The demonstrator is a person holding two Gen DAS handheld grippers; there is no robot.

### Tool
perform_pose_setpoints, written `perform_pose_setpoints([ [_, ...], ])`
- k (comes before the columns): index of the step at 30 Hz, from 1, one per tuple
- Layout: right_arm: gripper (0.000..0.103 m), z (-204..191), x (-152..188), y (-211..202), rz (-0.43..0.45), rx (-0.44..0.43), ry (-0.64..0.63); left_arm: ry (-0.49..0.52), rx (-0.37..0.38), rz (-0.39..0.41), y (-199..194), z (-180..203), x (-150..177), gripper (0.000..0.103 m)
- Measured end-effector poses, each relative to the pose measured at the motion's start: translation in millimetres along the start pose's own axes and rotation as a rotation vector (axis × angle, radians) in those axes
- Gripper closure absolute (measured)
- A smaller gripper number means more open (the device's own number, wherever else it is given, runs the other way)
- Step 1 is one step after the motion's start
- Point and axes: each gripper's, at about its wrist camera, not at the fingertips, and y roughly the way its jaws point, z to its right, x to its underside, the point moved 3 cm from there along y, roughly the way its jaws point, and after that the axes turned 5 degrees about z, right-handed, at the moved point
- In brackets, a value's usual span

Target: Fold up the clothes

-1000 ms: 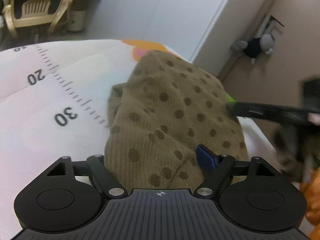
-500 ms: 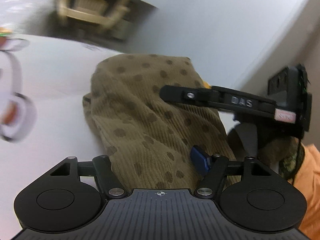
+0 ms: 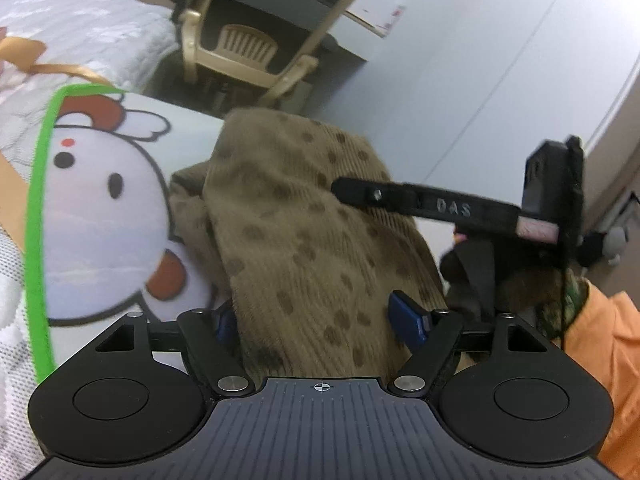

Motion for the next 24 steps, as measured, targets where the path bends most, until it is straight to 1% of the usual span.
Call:
perform_pose_setpoints([
  [3, 0.001, 3, -1, -8, 0.011, 0.065, -0.044, 0.017, 0.016, -0.005, -6, 8, 5, 0.024],
  [6, 0.001, 0, 2, -18, 0.042, 0.132, -0.089, 0.044, 0.018, -0.009, -11, 14, 9, 0.022],
  [7, 0.001, 0, 2, -21, 0.054, 0.15, -0.09, 0.047, 0.015, -0.009, -12, 15, 9, 0.021],
  [9, 0.001, 1, 7, -27, 0.065, 0.16, -0.054, 0.046, 0.009, -0.011, -13, 15, 10, 0.02],
  [10, 0.001, 3, 11, -30, 0.06, 0.139, -0.024, 0.042, 0.006, -0.014, -12, 14, 11, 0.02],
  [12, 0.001, 6, 22, -31, 0.021, 0.035, 0.062, 0.033, 0.003, -0.021, -10, 12, 13, 0.02],
  [14, 0.001, 2, 34, -23, -0.054, -0.117, 0.163, 0.019, 0.011, -0.021, -11, 10, 14, 0.02],
  [15, 0.0, -7, 38, -19, -0.082, -0.18, 0.182, 0.012, 0.017, -0.02, -12, 9, 15, 0.02],
  [16, 0.0, -20, 41, -17, -0.083, -0.185, 0.15, 0.004, 0.022, -0.018, -14, 7, 15, 0.02],
  [17, 0.0, -35, 42, -15, -0.078, -0.173, 0.087, -0.001, 0.021, -0.018, -17, 5, 15, 0.017],
  [18, 0.0, -46, 40, -13, -0.08, -0.201, 0.064, -0.003, 0.018, -0.02, -20, 3, 15, 0.017],
  [19, 0.0, -53, 38, -12, -0.086, -0.24, 0.063, -0.003, 0.016, -0.018, -24, 2, 16, 0.013],
  [20, 0.0, -57, 37, -12, -0.086, -0.247, 0.048, 0.0, 0.016, -0.012, -30, 2, 16, 0.009],
  [22, 0.0, -63, 35, -12, -0.084, -0.248, 0.015, 0.018, 0.017, -0.019, -42, 2, 17, 0.009],
  [24, 0.001, -61, 32, -11, -0.075, -0.183, -0.057, 0.054, 0.006, -0.02, -56, 3, 15, 0.009],
])
